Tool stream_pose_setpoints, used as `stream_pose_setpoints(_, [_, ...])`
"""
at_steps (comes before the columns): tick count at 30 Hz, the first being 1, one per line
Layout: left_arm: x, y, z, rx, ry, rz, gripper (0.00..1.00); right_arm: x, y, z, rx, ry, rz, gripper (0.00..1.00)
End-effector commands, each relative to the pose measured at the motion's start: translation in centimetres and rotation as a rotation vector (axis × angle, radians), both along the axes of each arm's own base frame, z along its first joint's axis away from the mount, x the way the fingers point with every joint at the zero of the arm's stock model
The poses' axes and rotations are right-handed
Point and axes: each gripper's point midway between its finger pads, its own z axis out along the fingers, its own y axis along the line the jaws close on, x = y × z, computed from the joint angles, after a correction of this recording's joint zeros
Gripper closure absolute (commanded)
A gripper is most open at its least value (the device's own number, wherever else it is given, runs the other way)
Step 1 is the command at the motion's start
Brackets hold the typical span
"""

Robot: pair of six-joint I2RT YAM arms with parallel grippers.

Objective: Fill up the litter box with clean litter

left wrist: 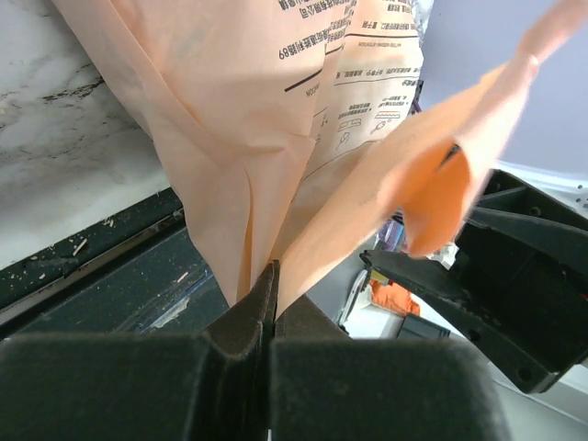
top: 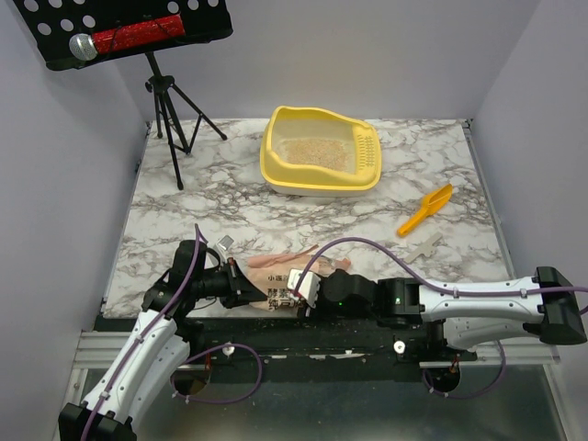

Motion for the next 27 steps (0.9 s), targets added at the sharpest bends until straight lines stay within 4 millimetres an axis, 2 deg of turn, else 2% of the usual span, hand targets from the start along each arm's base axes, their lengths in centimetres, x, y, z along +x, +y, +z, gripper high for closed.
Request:
stream_pose_setpoints(1, [1.1, 0.0, 0.4, 0.001, -0.033, 0.034, 1.00, 1.1, 1.4, 1.5, 0.049, -0.105, -0.005, 0.39])
stream_pose_setpoints(9, [1.1, -0.1, 0.4, -0.002, -0.030, 0.033, 1.00, 0.3, 1.1, -0.8, -0.018, -0.075, 0.033, 0.39])
stream_pose_setpoints(14, [1.2, -0.1, 0.5, -0.004, -0.035, 0.030, 1.00, 0.3, 0.4, -3.0, -0.086, -0.057, 0.016, 0.39])
stream_pose_setpoints(21, [1.5, -0.4, 1.1, -0.015, -0.045, 0.018, 1.00, 1.6, -1.1, -5.5, -0.163, -0.092, -0.062, 0.37])
stream_pose_setpoints(27, [1.5, -0.6, 1.6, -0.026, -0.044, 0.001, 1.00, 2.9, -1.8, -6.0, -0.224, -0.153, -0.115, 0.38])
